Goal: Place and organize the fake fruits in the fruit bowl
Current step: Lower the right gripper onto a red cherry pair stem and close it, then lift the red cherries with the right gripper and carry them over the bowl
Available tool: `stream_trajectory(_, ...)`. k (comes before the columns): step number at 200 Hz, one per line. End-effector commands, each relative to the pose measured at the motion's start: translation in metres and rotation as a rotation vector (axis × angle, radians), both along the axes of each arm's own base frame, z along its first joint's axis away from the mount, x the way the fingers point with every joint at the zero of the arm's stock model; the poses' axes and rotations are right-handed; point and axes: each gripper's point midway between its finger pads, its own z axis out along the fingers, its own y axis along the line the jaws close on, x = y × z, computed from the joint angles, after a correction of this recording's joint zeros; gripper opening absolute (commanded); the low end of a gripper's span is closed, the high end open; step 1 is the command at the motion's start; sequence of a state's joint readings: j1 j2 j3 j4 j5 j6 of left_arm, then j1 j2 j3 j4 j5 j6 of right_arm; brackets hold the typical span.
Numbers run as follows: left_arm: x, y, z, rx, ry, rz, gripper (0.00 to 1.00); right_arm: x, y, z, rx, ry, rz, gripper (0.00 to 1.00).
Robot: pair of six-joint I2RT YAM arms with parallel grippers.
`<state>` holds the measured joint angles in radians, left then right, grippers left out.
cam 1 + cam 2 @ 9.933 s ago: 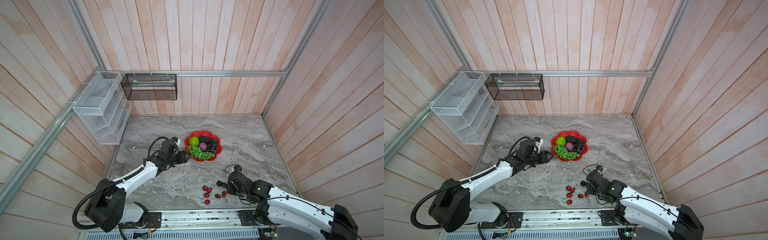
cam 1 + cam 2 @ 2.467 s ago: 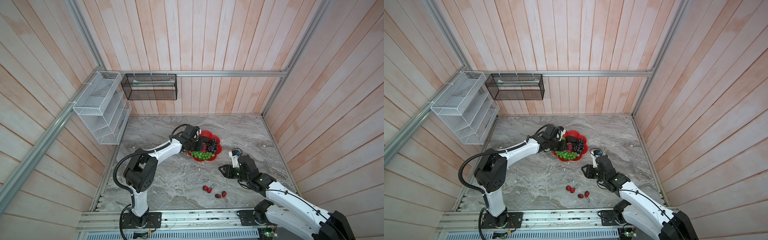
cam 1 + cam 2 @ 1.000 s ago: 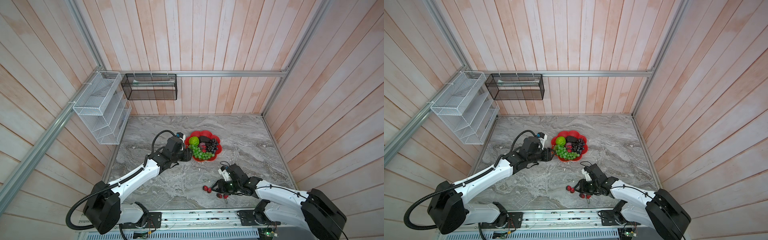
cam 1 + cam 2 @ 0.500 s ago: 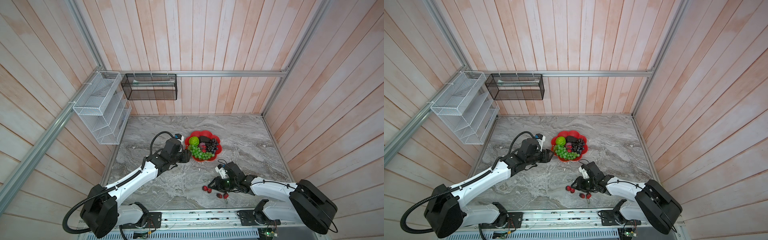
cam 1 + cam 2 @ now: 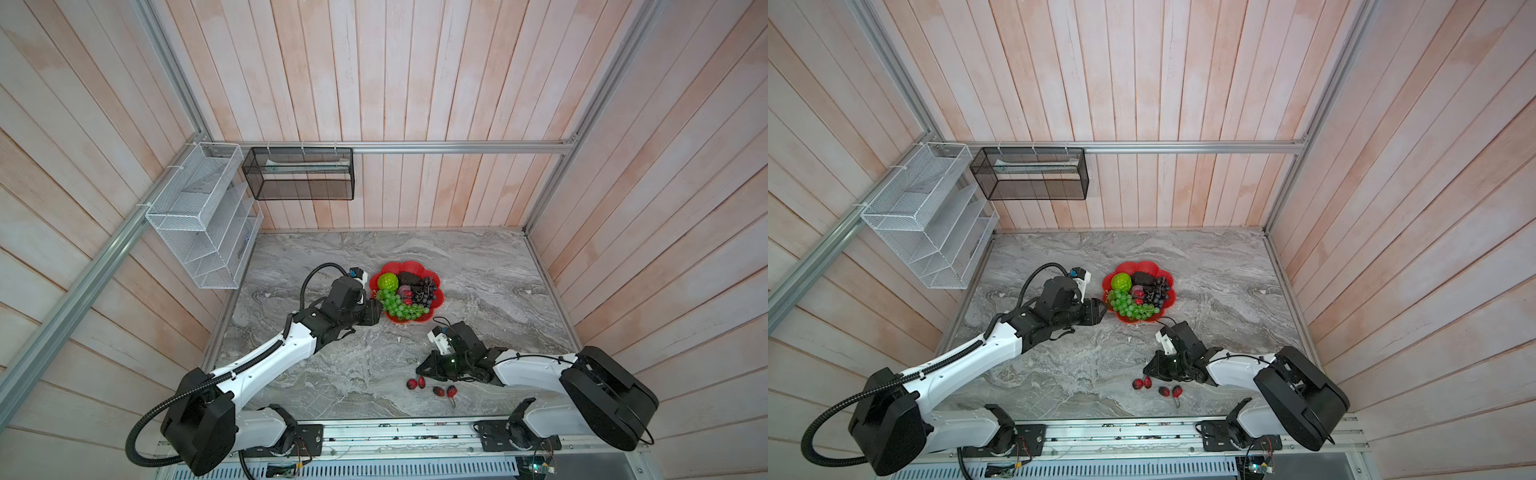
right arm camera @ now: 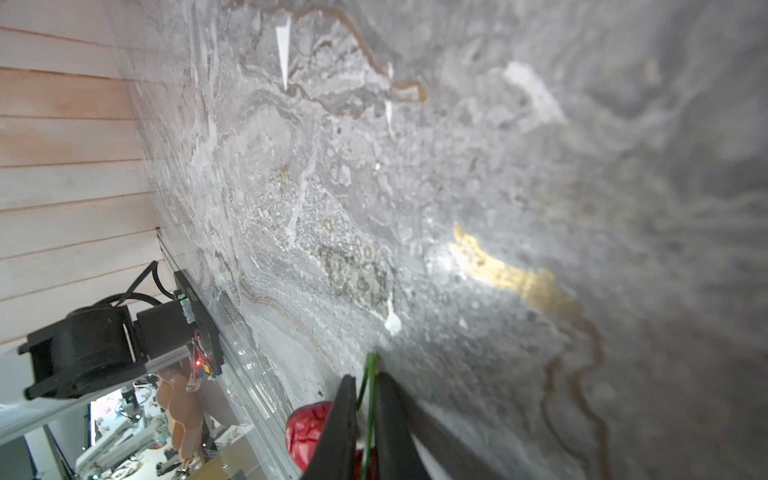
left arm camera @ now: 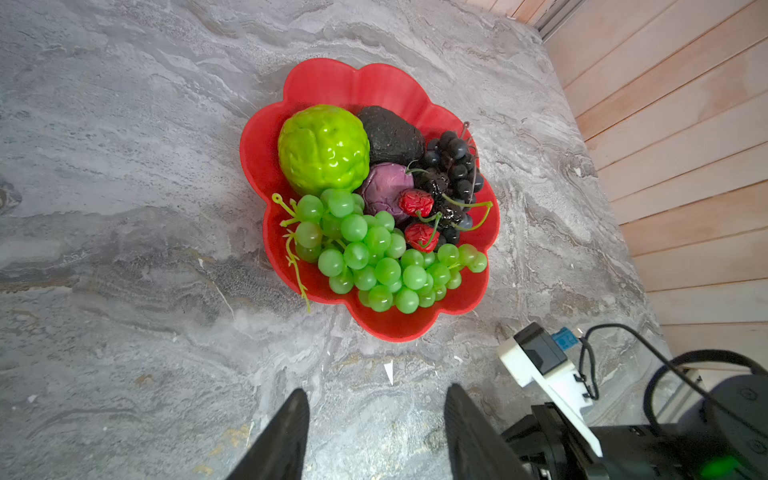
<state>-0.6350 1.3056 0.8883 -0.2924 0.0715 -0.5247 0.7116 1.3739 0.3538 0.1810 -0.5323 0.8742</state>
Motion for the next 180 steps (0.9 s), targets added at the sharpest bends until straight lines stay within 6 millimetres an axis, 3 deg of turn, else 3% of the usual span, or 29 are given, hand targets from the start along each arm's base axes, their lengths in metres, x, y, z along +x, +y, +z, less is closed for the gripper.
stream_trajectory(1,0.006,-0.004,0.000,-0.015,0.024,0.019,0.55,0.006,-0.002,-0.001,-0.025,-0.040,0.011,0.09)
stream_trajectory(60,0.005,-0.005,-0.017,-0.031,0.106,0.083,0.55,0.033,-0.008,0.043,-0.067,-0.312,0.044,0.02)
stream_trajectory(131,0.002,0.026,-0.025,0.004,0.136,0.270,0.55,0.054,-0.023,0.088,-0.016,-0.536,-0.045,0.00)
stream_trajectory(180,-0.005,0.043,-0.030,0.025,0.135,0.334,0.55,0.100,-0.035,0.132,-0.010,-0.678,-0.106,0.00)
